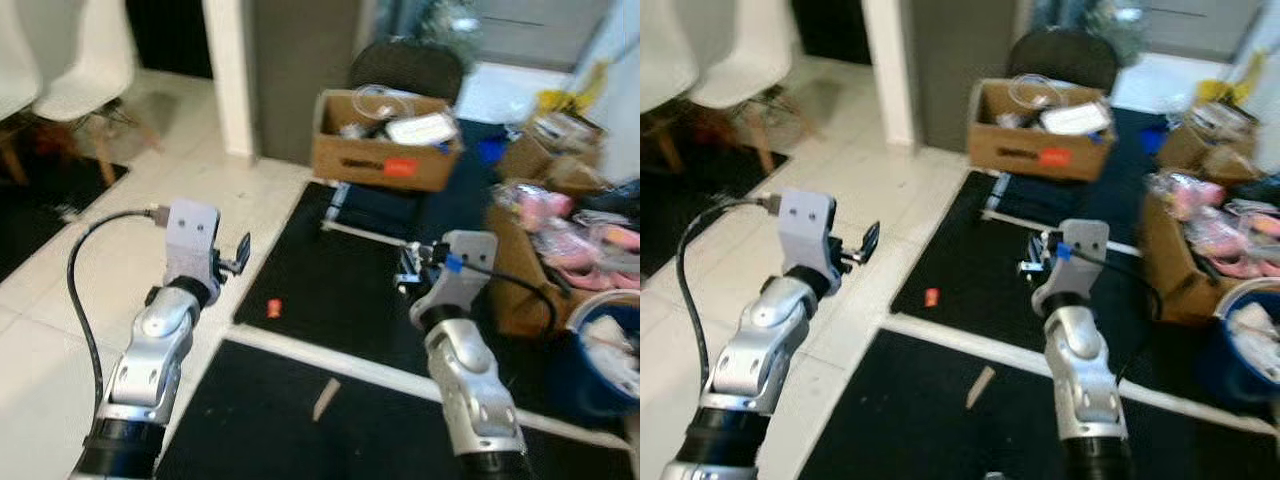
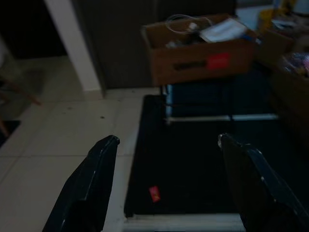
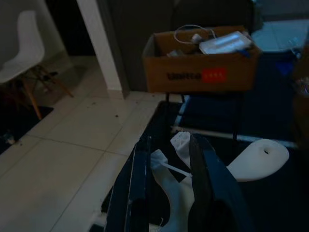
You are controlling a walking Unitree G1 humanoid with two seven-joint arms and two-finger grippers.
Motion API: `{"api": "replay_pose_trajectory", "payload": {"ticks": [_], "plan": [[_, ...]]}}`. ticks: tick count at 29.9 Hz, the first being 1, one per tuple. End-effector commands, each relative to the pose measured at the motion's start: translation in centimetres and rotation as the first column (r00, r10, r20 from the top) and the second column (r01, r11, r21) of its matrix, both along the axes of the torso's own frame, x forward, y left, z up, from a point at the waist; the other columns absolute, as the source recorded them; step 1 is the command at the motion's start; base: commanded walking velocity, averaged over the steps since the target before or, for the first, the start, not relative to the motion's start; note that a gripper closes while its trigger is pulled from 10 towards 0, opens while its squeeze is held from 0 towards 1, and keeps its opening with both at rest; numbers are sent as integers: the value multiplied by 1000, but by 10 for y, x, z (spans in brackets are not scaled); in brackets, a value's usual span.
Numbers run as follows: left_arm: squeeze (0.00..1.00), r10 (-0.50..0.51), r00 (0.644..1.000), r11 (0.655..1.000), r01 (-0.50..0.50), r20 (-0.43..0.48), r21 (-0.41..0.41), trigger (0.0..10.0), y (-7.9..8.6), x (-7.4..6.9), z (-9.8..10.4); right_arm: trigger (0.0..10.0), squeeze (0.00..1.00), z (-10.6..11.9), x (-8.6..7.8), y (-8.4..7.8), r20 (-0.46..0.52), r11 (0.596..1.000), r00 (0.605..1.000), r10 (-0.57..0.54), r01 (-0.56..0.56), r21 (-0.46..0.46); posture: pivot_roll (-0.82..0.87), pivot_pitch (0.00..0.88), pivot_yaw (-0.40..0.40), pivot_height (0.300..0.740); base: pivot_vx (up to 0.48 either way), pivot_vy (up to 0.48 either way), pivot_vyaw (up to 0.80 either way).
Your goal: Picking trash to rubbish bin
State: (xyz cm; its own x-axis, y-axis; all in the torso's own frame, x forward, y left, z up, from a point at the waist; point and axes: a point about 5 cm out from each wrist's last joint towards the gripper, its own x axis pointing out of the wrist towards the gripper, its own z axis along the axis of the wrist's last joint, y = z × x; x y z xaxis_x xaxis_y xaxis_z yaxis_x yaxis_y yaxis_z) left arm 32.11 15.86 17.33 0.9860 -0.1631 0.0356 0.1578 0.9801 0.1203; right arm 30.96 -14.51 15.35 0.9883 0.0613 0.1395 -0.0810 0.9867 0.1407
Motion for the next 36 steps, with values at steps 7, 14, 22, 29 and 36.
{"api": "replay_pose_trajectory", "payload": {"ticks": [7,14,22,29,36], "plan": [[0,2,1000,1000,-2,-19,6,10000,1,-2,-4,10000,0,-5,-1,-1,-28,1000,1000,3,-3,-5,1,138,44,740,0,0,-800],[0,4,1000,1000,-4,-25,-8,10000,2,-3,-5,10000,0,-6,-1,0,-31,1000,1000,4,-5,-7,2,139,44,740,0,0,-800],[0,23,999,1000,-23,-26,-6,10000,3,-3,-6,10000,0,-12,-2,8,-56,998,997,57,-59,-29,2,139,40,740,0,0,-300],[0,3,1000,1000,-3,-22,-22,10000,1,-5,-6,10000,0,-11,-3,8,-45,997,997,63,-64,-37,3,139,39,740,37,0,0],[0,-6,999,1000,5,-34,-29,10000,1,-6,-8,10000,0,-11,-3,9,-51,997,996,70,-72,-37,3,139,38,740,302,0,0]]}}
